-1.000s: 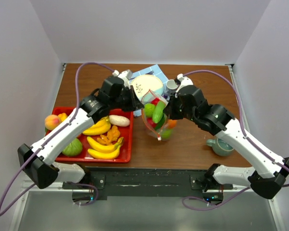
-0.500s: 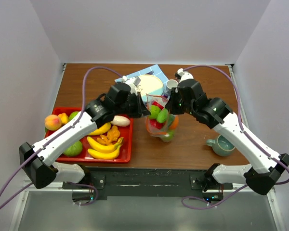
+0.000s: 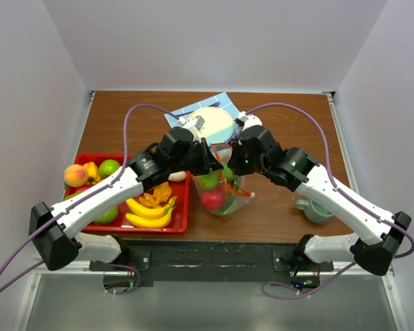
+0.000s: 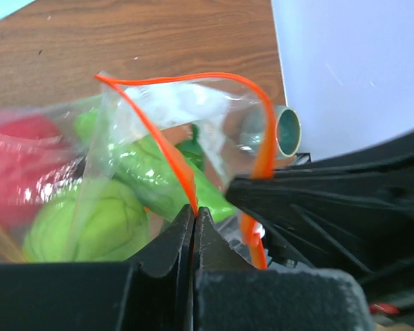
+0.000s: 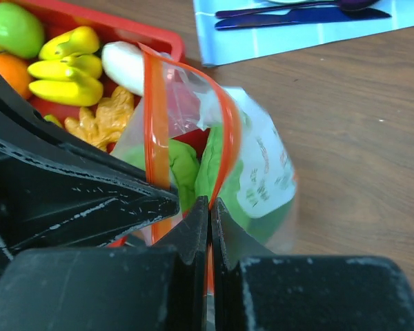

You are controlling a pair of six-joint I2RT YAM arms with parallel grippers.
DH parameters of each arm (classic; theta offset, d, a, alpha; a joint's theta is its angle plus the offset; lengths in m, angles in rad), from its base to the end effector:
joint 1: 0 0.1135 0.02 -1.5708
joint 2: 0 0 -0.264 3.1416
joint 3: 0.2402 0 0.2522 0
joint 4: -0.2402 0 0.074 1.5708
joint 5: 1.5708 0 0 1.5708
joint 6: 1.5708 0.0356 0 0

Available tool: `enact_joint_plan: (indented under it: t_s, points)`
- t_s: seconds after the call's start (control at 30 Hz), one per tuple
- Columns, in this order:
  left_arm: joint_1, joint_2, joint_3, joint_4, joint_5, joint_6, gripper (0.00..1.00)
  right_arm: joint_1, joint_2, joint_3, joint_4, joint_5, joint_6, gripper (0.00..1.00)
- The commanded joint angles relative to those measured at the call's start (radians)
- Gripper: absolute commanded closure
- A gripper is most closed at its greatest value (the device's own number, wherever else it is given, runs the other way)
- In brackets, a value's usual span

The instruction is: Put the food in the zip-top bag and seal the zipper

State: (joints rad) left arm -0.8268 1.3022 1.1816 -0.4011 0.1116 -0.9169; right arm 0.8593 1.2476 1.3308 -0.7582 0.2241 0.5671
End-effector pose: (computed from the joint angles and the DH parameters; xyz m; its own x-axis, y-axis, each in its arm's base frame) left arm 0.1970 -0.2199 0.3436 -0.8376 -0.2548 -0.4833 0.2167 0.6572 -0.7219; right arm 0.1759 0.1919 0.3760 -0.6800 0.0134 -0.7331 -0.3081 0.9021 0.3023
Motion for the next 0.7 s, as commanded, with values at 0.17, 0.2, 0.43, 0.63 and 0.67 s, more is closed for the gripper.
enact_joint_plan:
  t_s: [0.17,0.2,0.43,0.63,0.67]
  points:
    - [0.025,-0.078,-0.099,0.145,-0.092,-0.109,1.0,0.001,-0.065,0.027,0.088,0.009,-0.085,0.79]
    - [0.031,-0.077,-0.105,0.146,-0.089,-0.109,1.0,0.001,-0.068,0.024,0.092,-0.006,-0.093,0.77]
    - [0.09,-0.093,-0.137,0.153,-0.059,-0.094,1.0,0.001,-0.119,-0.005,0.079,-0.032,-0.209,0.41]
    - [0.114,-0.093,-0.131,0.159,-0.038,-0.076,1.0,0.027,-0.125,-0.038,-0.022,-0.096,-0.207,0.36]
    - [0.114,-0.087,-0.128,0.16,-0.033,-0.076,1.0,0.055,-0.125,-0.042,-0.065,-0.077,-0.205,0.36]
